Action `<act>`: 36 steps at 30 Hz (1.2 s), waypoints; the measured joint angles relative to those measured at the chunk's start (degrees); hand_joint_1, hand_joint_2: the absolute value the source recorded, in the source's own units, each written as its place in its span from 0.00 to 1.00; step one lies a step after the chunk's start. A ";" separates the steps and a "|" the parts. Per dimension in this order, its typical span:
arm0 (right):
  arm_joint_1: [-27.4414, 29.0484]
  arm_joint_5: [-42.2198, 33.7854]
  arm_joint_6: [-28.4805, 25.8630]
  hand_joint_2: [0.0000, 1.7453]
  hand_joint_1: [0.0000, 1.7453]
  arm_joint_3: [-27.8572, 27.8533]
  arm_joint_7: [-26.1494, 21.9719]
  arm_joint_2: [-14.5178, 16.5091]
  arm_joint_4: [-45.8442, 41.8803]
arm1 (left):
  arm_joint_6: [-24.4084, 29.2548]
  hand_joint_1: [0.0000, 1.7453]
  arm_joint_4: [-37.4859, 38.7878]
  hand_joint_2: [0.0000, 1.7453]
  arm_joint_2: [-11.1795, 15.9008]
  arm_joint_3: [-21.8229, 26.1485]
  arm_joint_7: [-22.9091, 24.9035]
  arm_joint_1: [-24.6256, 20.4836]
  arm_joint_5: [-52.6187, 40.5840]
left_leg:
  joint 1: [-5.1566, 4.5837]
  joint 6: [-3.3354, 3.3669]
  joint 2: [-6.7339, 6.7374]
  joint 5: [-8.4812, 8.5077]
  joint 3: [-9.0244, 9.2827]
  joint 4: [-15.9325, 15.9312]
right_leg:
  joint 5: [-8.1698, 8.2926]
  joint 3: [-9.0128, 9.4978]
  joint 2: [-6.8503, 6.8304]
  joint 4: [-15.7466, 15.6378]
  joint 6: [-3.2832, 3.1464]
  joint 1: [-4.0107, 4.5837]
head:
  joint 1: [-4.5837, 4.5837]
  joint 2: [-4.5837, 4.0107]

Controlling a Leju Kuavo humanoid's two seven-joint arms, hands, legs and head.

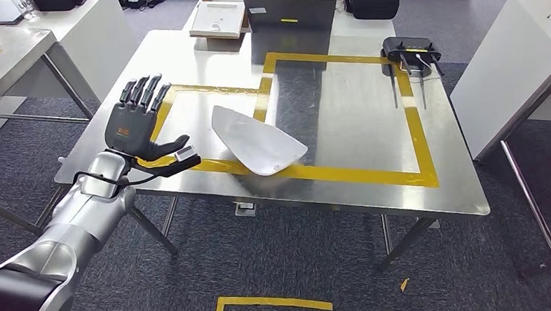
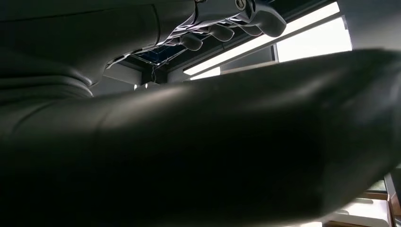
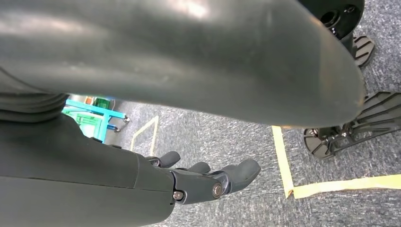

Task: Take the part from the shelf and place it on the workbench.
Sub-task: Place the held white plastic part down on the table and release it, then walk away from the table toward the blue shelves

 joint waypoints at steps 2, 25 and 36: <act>0.00 0.01 0.01 0.00 0.00 0.01 0.00 0.00 0.00 | 0.00 0.00 -0.02 0.00 0.01 0.03 -0.03 0.03 -0.03 | -0.06 0.02 -0.01 -0.02 -0.01 0.03 | 0.01 0.01 0.00 -0.01 0.03 -0.06 | -0.01 0.01; -0.63 1.27 1.20 0.00 0.00 0.46 -0.01 0.39 0.04 | 0.03 0.00 0.66 0.00 0.39 3.37 -1.80 -1.93 -4.15 | 0.39 -0.57 0.02 1.76 -1.97 0.92 | -2.86 1.56 0.39 2.48 0.98 -0.96 | 0.12 -0.01; -1.05 1.20 1.79 0.00 0.00 0.60 0.00 0.87 0.04 | 0.05 0.00 1.12 0.00 0.96 4.48 -1.38 -2.91 -6.19 | 0.70 -2.55 0.26 -7.20 -2.60 13.55 | 1.85 -3.84 -0.24 2.04 -1.95 -0.51 | -0.46 0.00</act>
